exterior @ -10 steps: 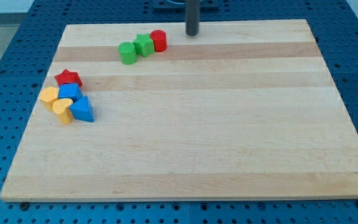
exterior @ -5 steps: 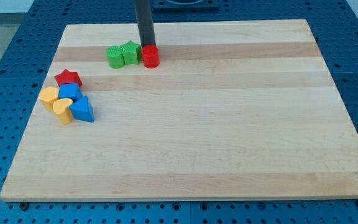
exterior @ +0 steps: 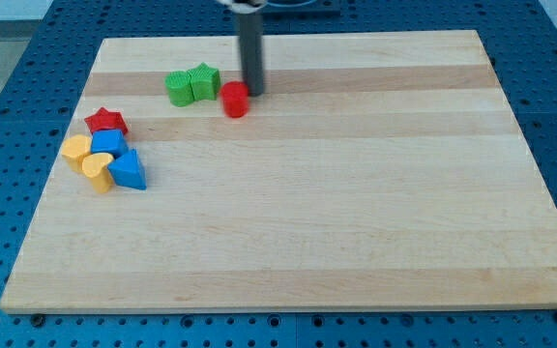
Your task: Push red circle into the red star
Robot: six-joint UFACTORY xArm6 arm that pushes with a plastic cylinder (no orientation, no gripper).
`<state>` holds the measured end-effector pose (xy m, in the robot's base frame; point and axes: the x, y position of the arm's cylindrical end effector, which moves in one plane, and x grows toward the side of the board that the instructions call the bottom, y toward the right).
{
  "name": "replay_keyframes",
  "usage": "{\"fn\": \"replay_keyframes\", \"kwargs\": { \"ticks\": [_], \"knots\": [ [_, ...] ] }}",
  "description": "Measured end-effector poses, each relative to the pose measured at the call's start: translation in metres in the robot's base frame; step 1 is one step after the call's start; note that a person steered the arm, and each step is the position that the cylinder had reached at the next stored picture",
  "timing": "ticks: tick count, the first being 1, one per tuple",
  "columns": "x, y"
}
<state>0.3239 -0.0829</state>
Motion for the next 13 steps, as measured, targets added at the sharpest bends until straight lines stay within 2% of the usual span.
{"fn": "replay_keyframes", "kwargs": {
  "ticks": [1, 2, 3, 4, 6, 7, 8, 9, 10, 13],
  "knots": [
    [0.018, -0.040],
    [0.019, -0.024],
    [0.020, 0.015],
    [0.029, 0.017],
    [0.036, -0.070],
    [0.036, -0.048],
    [0.038, 0.023],
    [0.070, 0.039],
    [0.076, 0.000],
    [0.057, -0.075]
  ]
}}
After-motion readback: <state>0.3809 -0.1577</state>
